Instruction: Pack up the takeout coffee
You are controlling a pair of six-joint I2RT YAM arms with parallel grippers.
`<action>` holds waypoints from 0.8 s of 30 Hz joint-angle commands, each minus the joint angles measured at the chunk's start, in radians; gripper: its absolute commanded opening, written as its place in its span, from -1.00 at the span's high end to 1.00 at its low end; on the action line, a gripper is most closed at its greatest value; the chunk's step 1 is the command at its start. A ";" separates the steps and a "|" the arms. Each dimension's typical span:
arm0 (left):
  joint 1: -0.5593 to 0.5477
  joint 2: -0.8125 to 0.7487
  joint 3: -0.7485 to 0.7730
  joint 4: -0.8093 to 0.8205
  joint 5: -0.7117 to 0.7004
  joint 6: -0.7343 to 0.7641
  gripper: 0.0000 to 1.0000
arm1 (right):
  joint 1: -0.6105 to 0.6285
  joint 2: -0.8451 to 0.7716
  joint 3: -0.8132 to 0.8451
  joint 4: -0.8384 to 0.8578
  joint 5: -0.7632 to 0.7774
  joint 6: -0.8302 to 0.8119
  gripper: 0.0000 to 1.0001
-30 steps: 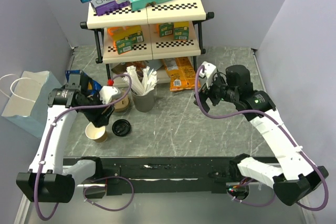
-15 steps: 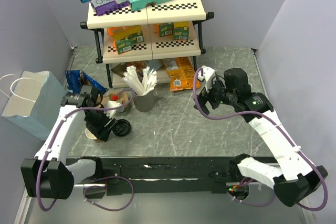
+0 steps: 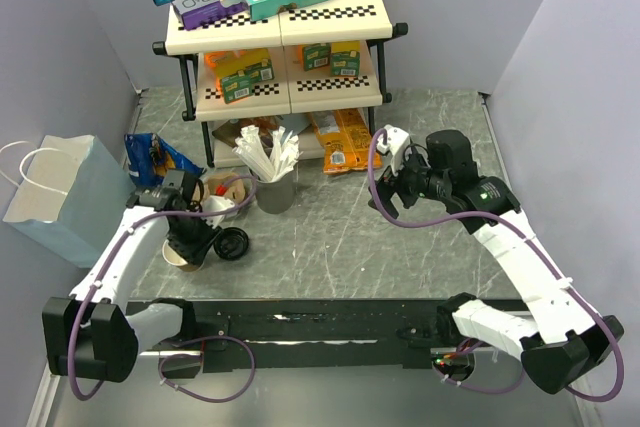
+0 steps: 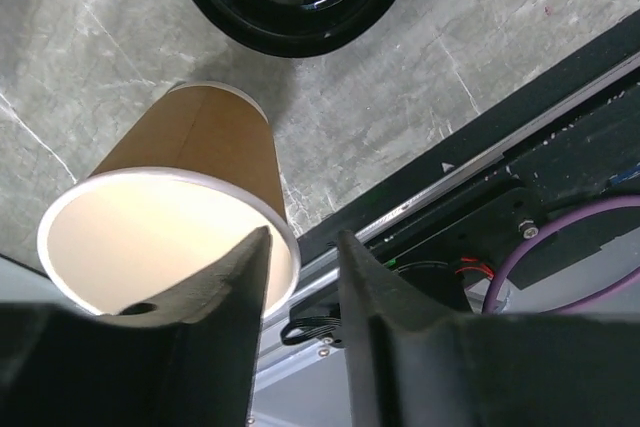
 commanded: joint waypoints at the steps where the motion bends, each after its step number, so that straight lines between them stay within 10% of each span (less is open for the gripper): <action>1: -0.018 -0.011 -0.003 0.022 -0.017 -0.022 0.34 | 0.004 -0.009 -0.020 0.032 0.000 0.009 -1.00; 8: -0.028 -0.035 0.055 -0.085 -0.041 -0.024 0.95 | 0.006 -0.008 -0.025 0.029 0.003 0.008 -1.00; 18: -0.178 -0.072 0.340 -0.218 -0.075 -0.022 0.99 | -0.008 -0.008 0.006 0.057 0.062 0.052 -1.00; 24: -0.378 0.115 0.764 -0.214 0.306 -0.099 0.98 | -0.177 0.003 0.096 0.031 -0.008 0.230 -1.00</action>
